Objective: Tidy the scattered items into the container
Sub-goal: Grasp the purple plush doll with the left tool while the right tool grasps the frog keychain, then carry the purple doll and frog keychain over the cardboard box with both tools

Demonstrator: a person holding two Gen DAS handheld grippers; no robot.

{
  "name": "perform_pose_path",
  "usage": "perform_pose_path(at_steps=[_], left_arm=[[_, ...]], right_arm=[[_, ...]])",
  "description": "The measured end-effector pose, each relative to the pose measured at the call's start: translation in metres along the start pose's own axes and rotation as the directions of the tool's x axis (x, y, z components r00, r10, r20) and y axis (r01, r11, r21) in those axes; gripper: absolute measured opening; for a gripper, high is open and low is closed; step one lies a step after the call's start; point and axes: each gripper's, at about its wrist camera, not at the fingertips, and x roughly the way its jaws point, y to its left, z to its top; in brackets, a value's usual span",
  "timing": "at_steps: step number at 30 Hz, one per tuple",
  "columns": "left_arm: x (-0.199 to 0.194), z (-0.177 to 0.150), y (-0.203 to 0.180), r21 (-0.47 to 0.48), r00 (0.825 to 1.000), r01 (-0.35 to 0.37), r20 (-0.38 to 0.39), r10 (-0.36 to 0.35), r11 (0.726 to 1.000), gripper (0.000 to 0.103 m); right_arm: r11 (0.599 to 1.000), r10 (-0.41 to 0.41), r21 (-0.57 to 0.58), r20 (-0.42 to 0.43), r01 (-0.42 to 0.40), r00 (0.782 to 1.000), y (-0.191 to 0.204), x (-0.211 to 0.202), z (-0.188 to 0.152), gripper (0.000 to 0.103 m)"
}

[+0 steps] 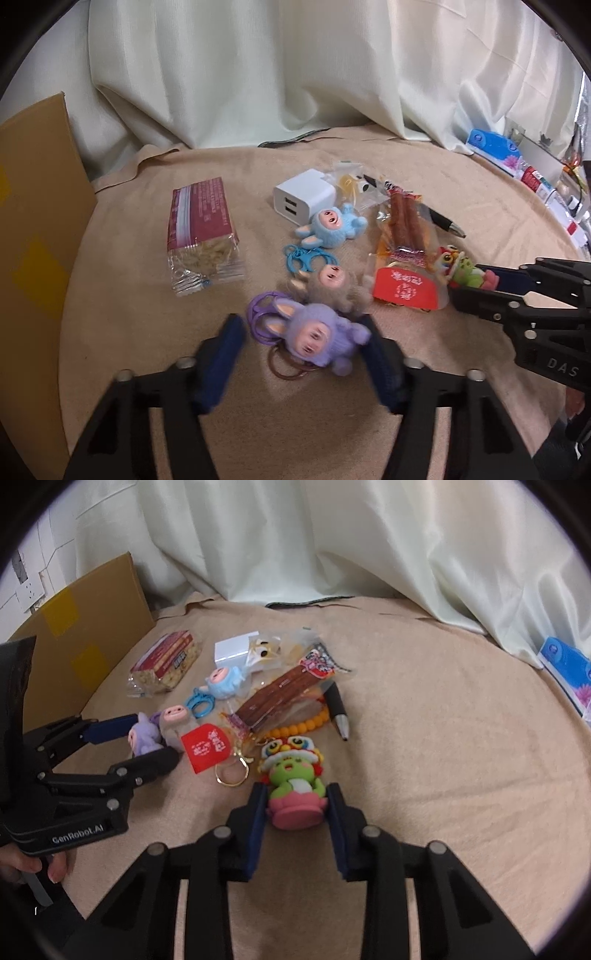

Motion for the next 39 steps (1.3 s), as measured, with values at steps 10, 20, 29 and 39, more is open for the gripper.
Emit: perform_pose_path(at_steps=[10,20,29,39], left_arm=[[-0.006,0.003,0.008,-0.019,1.000,0.007,-0.002,-0.007,1.000,0.036],[-0.034,0.016,0.009,-0.017,0.999,0.002,0.050,-0.001,1.000,0.036],[-0.066,0.037,0.019,-0.032,0.995,-0.008,0.099,0.011,0.999,0.036],[-0.120,0.067,0.029,-0.050,0.985,-0.075,0.153,0.082,0.996,0.036]], right_arm=[[0.999,0.036,0.035,0.012,-0.036,0.999,-0.002,-0.009,0.002,0.036],[0.999,0.042,0.027,0.122,-0.046,0.992,0.005,-0.052,0.021,0.036],[1.000,0.029,-0.001,0.244,-0.030,0.969,0.011,-0.101,0.057,0.035],[0.999,0.035,-0.039,0.344,-0.023,0.938,0.025,-0.146,0.098,0.035]])
